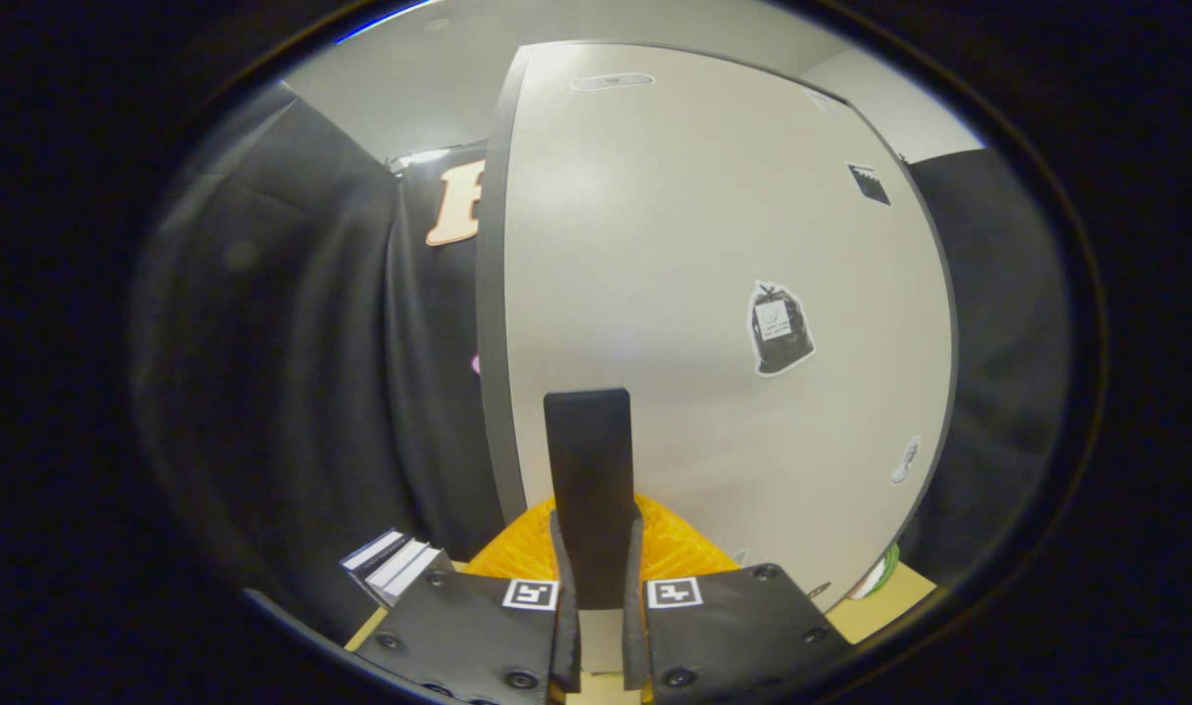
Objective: Open the shoe cabinet door, grab the shoes and put them into the shoe cabinet, then close the shoe cabinet door.
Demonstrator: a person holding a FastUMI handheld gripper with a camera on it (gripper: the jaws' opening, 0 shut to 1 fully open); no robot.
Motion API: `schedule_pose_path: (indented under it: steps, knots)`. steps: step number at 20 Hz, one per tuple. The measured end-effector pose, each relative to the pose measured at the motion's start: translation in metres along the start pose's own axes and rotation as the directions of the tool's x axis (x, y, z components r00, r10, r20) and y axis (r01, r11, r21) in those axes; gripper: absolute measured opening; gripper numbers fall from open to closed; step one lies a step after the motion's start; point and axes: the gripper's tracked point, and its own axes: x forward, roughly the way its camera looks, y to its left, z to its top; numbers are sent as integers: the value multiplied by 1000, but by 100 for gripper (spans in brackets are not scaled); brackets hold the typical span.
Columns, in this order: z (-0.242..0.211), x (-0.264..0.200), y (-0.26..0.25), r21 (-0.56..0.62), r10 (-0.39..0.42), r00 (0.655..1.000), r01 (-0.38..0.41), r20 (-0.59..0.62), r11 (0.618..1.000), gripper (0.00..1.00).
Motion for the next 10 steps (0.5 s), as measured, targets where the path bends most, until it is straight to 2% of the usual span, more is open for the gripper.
schedule_pose_path:
  steps: [5,10]
  knots:
    - [6,-30,0,13,42,999,-42,-12,999,18]
    - [6,-65,-15,21,116,993,-115,-32,993,19]
